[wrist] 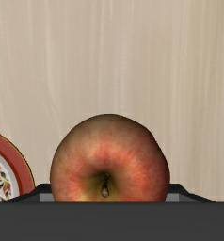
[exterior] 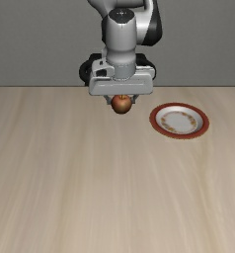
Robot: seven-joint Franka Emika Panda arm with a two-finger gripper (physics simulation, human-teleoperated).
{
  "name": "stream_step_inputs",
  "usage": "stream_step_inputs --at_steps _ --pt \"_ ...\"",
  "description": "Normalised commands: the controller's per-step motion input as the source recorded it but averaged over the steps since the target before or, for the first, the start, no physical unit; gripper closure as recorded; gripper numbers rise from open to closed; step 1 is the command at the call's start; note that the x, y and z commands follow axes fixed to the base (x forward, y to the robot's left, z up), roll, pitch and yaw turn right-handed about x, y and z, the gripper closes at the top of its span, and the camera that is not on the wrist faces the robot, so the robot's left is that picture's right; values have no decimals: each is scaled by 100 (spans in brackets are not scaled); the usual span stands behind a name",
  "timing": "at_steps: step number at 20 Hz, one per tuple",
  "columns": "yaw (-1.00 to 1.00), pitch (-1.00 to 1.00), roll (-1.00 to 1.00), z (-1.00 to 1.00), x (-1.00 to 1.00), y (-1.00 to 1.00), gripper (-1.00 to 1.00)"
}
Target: Pick the apple on the table and place it on the plate
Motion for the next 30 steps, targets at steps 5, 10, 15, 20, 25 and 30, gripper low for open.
stream_step_inputs --at_steps 5,10,15,20,25,30 --pt "0 0 0 0 0 100 100" --pt "0 0 0 0 0 100 100" --pt "0 0 0 0 0 100 100" --pt "0 0 0 0 -100 0 100" --pt "0 0 0 0 -60 0 -100" --pt "0 0 0 0 0 0 -100"
